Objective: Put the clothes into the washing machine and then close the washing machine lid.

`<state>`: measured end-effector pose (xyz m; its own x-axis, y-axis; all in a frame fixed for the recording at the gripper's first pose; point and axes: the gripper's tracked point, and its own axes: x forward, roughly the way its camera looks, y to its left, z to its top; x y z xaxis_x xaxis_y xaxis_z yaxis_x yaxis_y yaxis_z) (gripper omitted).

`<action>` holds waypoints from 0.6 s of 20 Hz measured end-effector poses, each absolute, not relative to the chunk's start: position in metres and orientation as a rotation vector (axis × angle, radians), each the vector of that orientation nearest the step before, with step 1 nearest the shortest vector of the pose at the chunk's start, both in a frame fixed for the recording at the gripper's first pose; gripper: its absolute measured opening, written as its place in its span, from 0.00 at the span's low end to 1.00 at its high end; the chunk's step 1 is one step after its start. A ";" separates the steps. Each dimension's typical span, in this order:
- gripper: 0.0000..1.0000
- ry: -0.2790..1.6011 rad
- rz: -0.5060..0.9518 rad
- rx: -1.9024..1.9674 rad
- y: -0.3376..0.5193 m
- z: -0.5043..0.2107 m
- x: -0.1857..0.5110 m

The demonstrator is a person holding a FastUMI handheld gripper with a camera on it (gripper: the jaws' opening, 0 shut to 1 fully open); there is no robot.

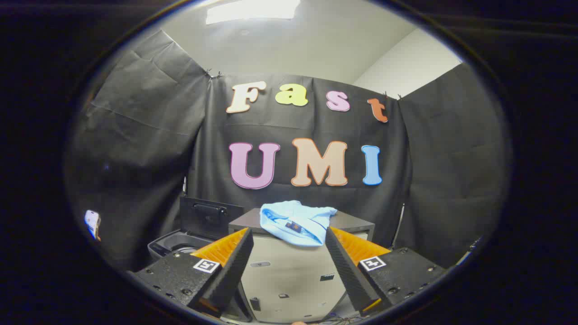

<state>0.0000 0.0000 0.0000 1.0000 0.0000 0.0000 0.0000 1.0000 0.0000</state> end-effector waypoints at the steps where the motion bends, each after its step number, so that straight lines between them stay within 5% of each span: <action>1: 0.97 -0.001 0.006 0.000 0.001 0.000 0.000; 12: 0.97 -0.013 0.000 0.000 -0.001 0.002 -0.001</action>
<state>-0.0011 -0.0008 0.0023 0.9999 0.0001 0.0125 -0.0001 1.0000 0.0002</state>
